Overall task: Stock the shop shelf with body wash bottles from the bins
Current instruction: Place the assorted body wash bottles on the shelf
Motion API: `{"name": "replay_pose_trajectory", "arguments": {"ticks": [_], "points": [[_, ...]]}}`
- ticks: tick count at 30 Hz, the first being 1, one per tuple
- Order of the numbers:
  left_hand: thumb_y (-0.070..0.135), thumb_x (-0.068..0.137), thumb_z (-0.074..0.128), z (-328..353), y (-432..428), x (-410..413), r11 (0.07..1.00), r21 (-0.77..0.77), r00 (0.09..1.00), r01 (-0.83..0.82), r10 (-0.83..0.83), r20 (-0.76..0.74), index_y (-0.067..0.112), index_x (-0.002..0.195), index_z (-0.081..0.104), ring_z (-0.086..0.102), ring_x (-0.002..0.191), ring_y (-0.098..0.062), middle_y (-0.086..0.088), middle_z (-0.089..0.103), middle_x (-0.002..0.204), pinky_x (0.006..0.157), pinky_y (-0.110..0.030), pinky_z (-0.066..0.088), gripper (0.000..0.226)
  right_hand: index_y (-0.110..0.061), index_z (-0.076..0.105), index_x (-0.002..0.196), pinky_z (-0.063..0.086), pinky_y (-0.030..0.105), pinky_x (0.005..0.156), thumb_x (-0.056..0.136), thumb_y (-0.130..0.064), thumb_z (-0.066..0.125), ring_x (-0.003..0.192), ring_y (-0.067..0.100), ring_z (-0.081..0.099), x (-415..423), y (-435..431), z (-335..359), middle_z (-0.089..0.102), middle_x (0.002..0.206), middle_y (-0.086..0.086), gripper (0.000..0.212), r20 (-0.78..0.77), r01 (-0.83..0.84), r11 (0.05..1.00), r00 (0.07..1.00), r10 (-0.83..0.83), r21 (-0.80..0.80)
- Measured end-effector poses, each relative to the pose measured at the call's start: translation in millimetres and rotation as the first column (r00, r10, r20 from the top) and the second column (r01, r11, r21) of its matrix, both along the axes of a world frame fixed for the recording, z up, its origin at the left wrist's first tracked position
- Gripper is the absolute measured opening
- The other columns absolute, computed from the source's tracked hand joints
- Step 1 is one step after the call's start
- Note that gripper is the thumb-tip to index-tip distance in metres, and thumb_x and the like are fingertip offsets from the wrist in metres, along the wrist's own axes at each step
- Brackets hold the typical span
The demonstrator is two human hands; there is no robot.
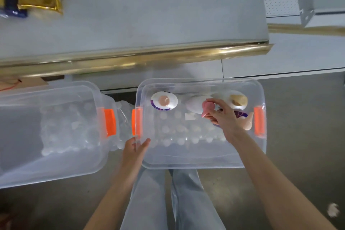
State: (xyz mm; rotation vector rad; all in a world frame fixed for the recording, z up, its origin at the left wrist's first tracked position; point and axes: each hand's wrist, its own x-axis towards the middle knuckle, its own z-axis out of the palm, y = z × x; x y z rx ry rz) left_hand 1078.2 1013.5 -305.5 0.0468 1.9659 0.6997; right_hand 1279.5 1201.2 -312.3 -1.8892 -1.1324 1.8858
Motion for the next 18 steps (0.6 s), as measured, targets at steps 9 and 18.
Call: {"name": "replay_pose_trajectory", "arguments": {"ticks": [9, 18], "points": [[0.03, 0.088, 0.067, 66.0, 25.2, -6.8, 0.969, 0.133, 0.973, 0.21, -0.193, -0.13, 0.015, 0.131, 0.047, 0.051, 0.119, -0.019, -0.003, 0.052, 0.129, 0.095, -0.027, 0.036, 0.05, -0.019, 0.062, 0.106, 0.045, 0.017, 0.056, 0.09, -0.013, 0.063, 0.07, 0.018, 0.068, -2.4, -31.5, 71.3, 0.072, 0.075, 0.004, 0.017, -0.083, 0.056, 0.998, 0.995, -0.057, -0.01], [0.015, 0.095, 0.05, 204.4, 81.3, 21.1, 0.821, 0.51, 0.94, 0.256, -0.335, 0.067, 0.016, 0.105, 0.062, 0.066, 0.087, 0.001, -0.002, 0.066, 0.109, 0.085, -0.021, 0.052, 0.016, -0.005, 0.059, 0.108, 0.051, 0.029, 0.069, 0.086, -0.007, 0.064, 0.073, 0.03, 0.067, -23.0, -50.9, 228.5, 0.071, 0.083, 0.02, 0.023, -0.38, 0.266, 0.964, 0.889, -0.254, -0.022]]}}
